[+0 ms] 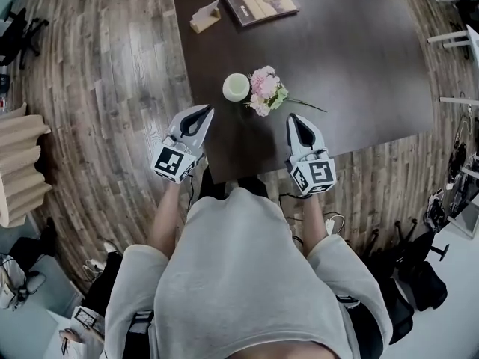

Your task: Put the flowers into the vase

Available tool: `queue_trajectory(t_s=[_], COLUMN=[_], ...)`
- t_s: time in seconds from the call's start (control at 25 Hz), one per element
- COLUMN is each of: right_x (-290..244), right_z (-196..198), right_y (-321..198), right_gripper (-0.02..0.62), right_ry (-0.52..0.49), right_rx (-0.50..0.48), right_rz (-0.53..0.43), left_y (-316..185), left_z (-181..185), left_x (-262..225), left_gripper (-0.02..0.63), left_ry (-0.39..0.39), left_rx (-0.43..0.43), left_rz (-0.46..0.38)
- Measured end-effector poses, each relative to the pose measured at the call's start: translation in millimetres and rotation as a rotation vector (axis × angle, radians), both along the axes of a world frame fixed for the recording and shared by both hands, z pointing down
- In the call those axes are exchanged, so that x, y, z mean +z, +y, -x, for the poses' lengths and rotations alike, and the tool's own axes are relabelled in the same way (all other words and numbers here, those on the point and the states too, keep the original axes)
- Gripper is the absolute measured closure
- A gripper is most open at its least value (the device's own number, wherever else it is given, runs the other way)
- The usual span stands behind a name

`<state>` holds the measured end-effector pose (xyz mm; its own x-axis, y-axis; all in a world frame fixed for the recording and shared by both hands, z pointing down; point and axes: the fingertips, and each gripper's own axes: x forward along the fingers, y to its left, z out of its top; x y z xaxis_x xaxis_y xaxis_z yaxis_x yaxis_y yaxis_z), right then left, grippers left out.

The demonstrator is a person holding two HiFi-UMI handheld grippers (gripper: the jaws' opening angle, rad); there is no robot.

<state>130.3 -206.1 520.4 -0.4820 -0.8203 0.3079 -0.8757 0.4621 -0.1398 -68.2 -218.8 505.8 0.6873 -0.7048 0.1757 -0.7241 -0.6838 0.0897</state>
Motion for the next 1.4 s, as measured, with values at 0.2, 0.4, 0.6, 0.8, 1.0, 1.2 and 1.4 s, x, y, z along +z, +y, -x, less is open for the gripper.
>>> queue_trajectory(t_s=[0.2, 0.4, 0.6, 0.8, 1.0, 1.2, 1.4], right_x=[23, 37, 39, 40, 43, 44, 45], right_z=[-6, -11, -12, -12, -16, -18, -17], right_y=[11, 16, 16, 11, 8, 5, -1], right_gripper=[0.598, 0.598, 0.598, 0.597, 0.598, 0.598, 0.598], right_ry=[0.008, 0.017, 0.027, 0.03, 0.039, 0.044, 0.043], right_rx=[0.012, 0.027, 0.031, 0.035, 0.035, 0.035, 0.029], right_rz=[0.047, 0.072, 0.08, 0.081, 0.089, 0.094, 0.095], left_y=[-1, -13, -27, -42, -54, -60, -62], left_z=[-3, -11, -26, -44, -50, -58, -62], left_x=[23, 38, 46, 48, 55, 60, 62], left_gripper=[0.595, 0.445, 0.276, 0.261, 0.238, 0.23, 0.29], left_ry=[0.004, -0.008, -0.021, -0.014, -0.018, -0.026, -0.024], left_rx=[0.012, 0.035, 0.062, 0.085, 0.086, 0.106, 0.119], left_rz=[0.023, 0.013, 0.015, -0.005, -0.003, 0.0, -0.007])
